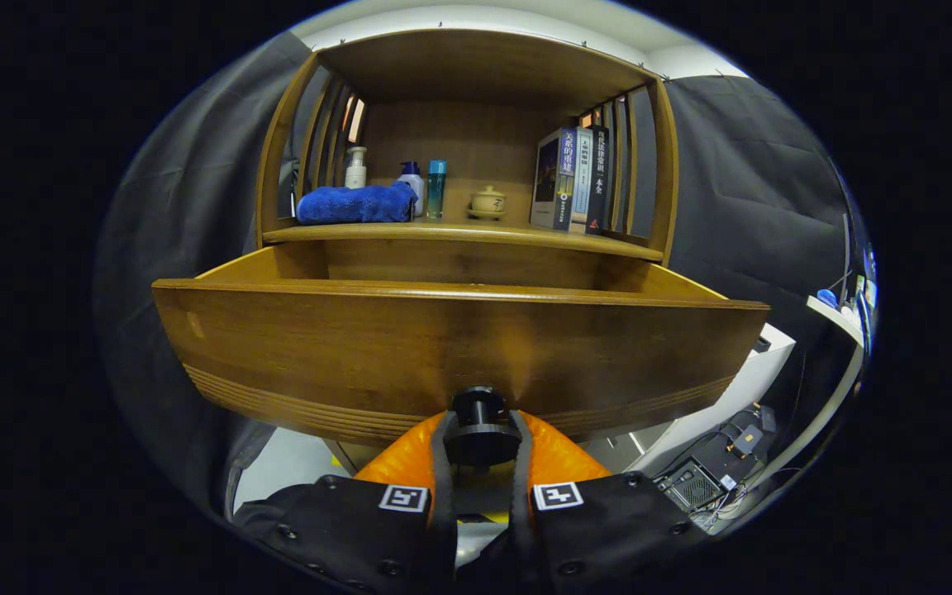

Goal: Pull open the drawer, take out the items inside it, and place them on the countertop above the cabinet.

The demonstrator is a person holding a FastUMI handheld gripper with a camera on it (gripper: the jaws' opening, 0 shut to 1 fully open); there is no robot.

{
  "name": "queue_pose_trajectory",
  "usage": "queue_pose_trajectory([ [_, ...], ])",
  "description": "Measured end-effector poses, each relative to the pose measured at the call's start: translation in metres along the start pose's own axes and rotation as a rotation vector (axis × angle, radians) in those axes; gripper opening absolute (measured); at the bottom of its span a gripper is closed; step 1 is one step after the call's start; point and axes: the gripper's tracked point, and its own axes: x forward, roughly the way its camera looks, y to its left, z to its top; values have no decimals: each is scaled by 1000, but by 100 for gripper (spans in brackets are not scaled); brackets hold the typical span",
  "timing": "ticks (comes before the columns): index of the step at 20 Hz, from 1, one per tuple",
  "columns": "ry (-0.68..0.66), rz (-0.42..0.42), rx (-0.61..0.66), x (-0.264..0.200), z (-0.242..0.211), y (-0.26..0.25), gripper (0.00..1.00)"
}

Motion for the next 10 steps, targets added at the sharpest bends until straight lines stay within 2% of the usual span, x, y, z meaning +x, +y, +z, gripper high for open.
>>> queue_pose_trajectory([
  [5,-33,13,18,-2,1,0,34],
  [6,-39,17,21,-2,1,0,39],
  [10,-47,2,-2,-1,-1,-4,49],
])
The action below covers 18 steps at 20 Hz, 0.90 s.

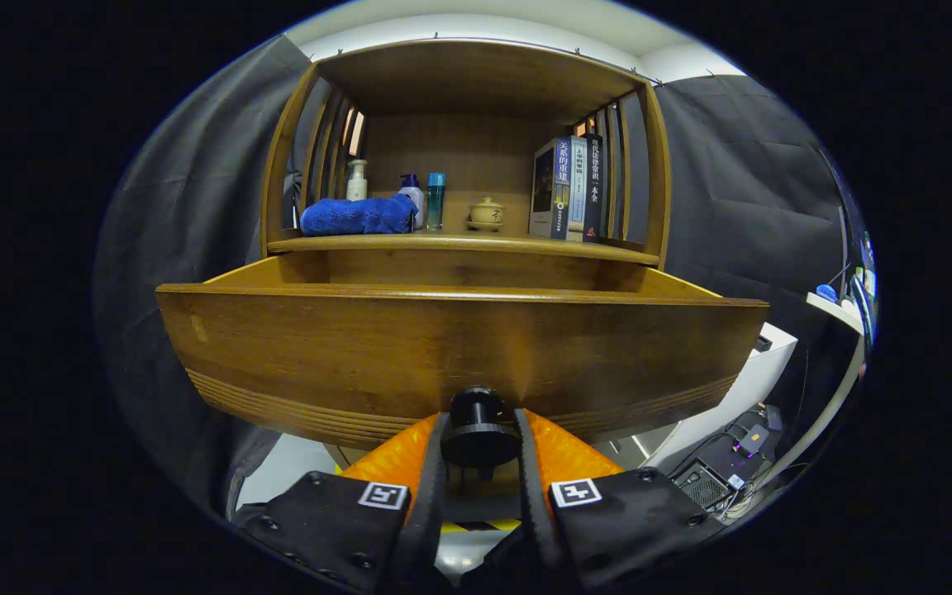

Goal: Pull open the drawer, take out the items inside it, and place them on the countertop above the cabinet.

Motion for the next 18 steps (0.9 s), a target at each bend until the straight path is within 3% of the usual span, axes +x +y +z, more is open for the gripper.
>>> queue_pose_trajectory([
  [1,5,2,-11,0,-2,2,52],
  [8,24,-13,-52,-7,-6,-3,100],
  [13,-176,38,0,-44,53,7,98],
  [18,-378,-34,-54,-82,149,-3,98],
])
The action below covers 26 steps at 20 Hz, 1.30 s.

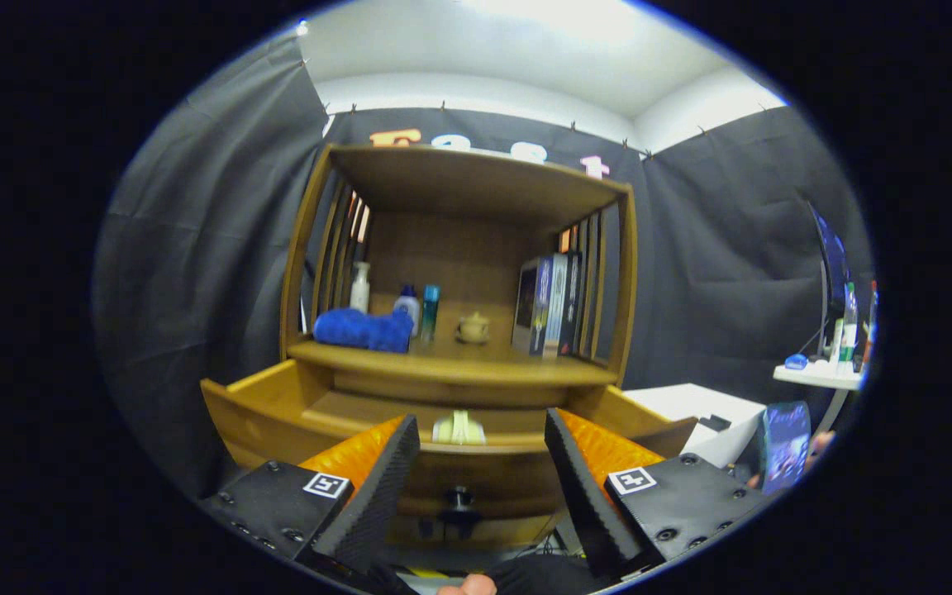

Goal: Pull open the drawer, take out the items inside it, and place them on the countertop above the cabinet.

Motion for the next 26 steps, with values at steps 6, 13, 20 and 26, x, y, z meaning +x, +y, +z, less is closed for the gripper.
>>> queue_pose_trajectory([
  [6,-1,-49,-93,36,89,18,98],
  [13,460,-173,-29,127,0,-6,98],
  [20,786,-104,55,162,-104,6,98],
  [26,945,-74,57,177,-141,13,96],
])
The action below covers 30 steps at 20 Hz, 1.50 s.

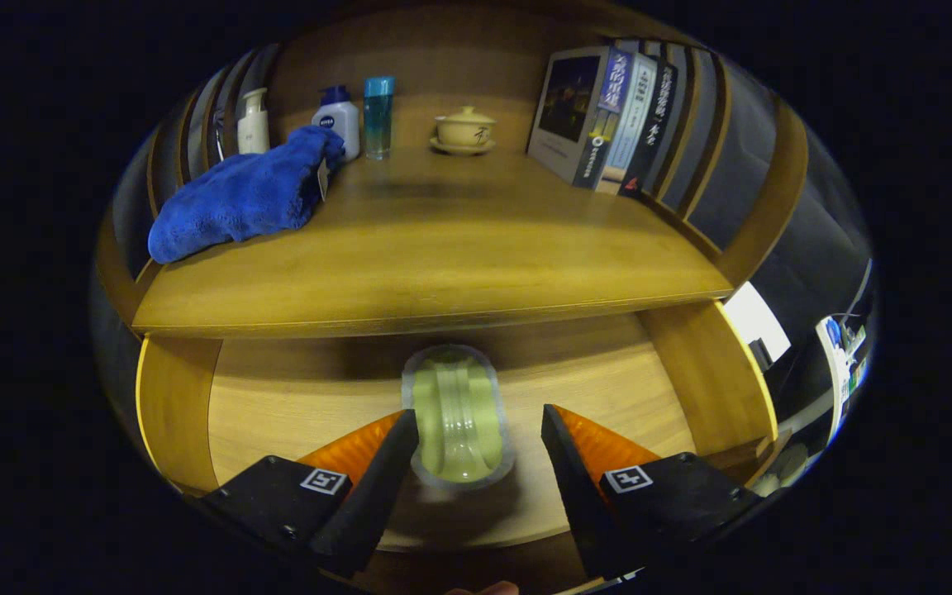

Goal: Pull open the drawer, take out the items inside it, and place them on the countertop above the cabinet.

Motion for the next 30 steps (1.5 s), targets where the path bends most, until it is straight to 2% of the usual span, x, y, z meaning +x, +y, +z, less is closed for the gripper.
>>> queue_pose_trajectory([
  [2,21,-29,-14,0,1,-5,95],
  [4,38,-7,3,6,4,1,89],
  [7,55,21,29,12,6,3,71],
  [9,98,85,62,17,-5,14,59],
  [11,65,96,52,16,2,17,46],
  [13,50,110,20,15,-1,17,26],
  [20,-26,83,32,-20,-8,4,26],
  [26,-263,65,109,-118,31,-20,26],
  [30,-458,26,87,-186,86,-35,26],
])
